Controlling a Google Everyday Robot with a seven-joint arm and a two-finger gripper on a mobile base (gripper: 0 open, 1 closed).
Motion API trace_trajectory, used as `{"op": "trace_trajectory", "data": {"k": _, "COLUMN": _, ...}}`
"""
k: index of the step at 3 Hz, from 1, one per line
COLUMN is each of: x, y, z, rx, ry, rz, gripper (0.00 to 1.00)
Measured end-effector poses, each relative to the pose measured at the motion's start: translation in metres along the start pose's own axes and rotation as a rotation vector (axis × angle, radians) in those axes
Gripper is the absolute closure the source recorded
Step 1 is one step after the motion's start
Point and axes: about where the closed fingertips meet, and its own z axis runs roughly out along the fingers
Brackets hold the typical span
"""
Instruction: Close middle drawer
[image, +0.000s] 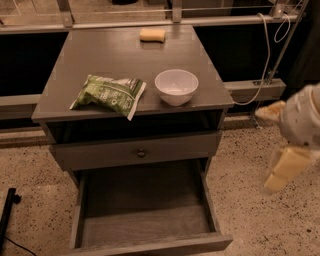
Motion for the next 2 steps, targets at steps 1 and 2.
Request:
{"op": "trace_trajectory", "data": {"k": 1, "x": 0.023, "y": 0.019, "z": 0.034, "rx": 0.006, "ry": -0.067, "rz": -0.005, "gripper": 0.00}}
{"op": "trace_trajectory", "data": {"k": 2, "x": 0.009, "y": 0.015, "z": 0.044, "rx": -0.019, "ry": -0.093, "rz": -0.046, "gripper": 0.00}}
